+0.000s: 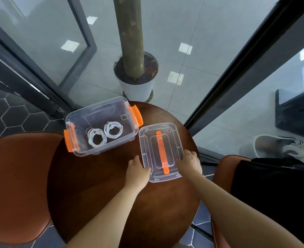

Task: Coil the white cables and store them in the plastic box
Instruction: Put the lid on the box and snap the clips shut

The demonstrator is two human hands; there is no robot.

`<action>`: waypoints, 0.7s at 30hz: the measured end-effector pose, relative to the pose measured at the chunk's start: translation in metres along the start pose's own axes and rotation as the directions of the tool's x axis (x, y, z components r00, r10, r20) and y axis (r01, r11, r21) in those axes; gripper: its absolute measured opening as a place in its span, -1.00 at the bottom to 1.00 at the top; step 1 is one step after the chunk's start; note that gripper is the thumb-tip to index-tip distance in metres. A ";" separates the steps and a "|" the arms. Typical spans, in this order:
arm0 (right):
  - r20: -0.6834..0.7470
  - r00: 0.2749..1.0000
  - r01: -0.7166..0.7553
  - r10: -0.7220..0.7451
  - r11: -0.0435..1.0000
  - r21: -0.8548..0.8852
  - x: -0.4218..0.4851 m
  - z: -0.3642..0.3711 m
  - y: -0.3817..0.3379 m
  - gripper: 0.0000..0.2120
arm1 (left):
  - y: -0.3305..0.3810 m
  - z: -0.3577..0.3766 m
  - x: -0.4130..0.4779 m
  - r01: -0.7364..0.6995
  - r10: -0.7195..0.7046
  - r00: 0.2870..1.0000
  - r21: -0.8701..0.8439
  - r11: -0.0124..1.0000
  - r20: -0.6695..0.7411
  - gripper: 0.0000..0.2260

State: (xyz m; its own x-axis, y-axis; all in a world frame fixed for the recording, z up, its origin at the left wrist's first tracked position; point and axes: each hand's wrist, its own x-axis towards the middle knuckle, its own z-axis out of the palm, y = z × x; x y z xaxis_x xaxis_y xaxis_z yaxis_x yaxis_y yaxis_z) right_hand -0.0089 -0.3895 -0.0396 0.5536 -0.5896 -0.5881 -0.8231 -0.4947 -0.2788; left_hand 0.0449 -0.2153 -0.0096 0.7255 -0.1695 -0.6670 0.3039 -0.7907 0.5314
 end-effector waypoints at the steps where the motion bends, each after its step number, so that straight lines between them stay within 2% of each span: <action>1: -0.008 1.000 -0.005 0.005 1.000 0.018 0.001 0.001 0.001 -0.72 | 0.002 0.000 0.001 -0.008 0.008 1.000 -0.009 1.000 0.004 -0.53; 5: 0.009 1.000 -0.020 0.019 0.995 0.095 0.007 -0.001 0.005 -0.78 | 0.009 0.002 0.002 -0.064 0.065 0.997 -0.039 0.997 0.040 -0.76; 7: -0.016 1.000 -0.009 0.011 0.989 0.149 0.002 -0.007 0.006 -0.81 | 0.008 0.002 0.001 -0.043 0.047 0.998 -0.075 0.996 0.049 -0.81; 9: -0.051 0.999 -0.002 0.017 0.958 0.287 -0.005 -0.015 0.006 -0.67 | 0.004 0.003 0.000 0.001 0.010 0.998 -0.172 0.985 0.064 -0.84; 12: -0.091 0.995 0.008 0.041 0.877 0.481 -0.018 -0.035 0.002 -0.73 | 0.010 -0.001 -0.010 0.077 -0.030 0.990 -0.346 0.935 0.138 -0.87; 13: -0.105 0.994 0.029 0.030 0.858 0.512 -0.025 -0.042 -0.001 -0.76 | 0.014 -0.002 -0.013 0.096 -0.031 0.985 -0.395 0.913 0.168 -0.81; 15: -0.140 0.990 0.068 0.012 0.829 0.555 -0.037 -0.055 -0.006 -0.81 | 0.022 -0.005 -0.015 0.135 -0.039 0.978 -0.471 0.872 0.207 -0.50; 16: -0.159 0.987 0.096 -0.005 0.815 0.571 -0.043 -0.062 -0.008 -0.85 | 0.029 -0.008 -0.018 0.153 -0.049 0.976 -0.501 0.852 0.214 -0.44; 19: -0.240 0.966 0.220 -0.101 0.809 0.545 -0.063 -0.082 -0.015 -0.93 | 0.045 -0.019 -0.024 0.137 -0.024 0.982 -0.612 0.779 0.190 -0.52; 21: -0.308 0.936 0.312 -0.169 0.804 0.506 -0.078 -0.094 -0.016 -0.93 | 0.056 -0.033 -0.029 0.120 -0.020 0.989 -0.710 0.694 0.147 -0.47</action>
State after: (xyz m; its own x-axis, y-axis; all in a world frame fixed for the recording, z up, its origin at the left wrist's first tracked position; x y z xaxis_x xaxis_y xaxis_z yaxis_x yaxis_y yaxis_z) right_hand -0.0270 -0.3952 0.0822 0.6966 -0.6648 -0.2698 -0.5532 -0.2582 -0.7920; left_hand 0.0608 -0.2358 0.0571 0.6203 -0.2383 -0.7473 0.7362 -0.1520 0.6595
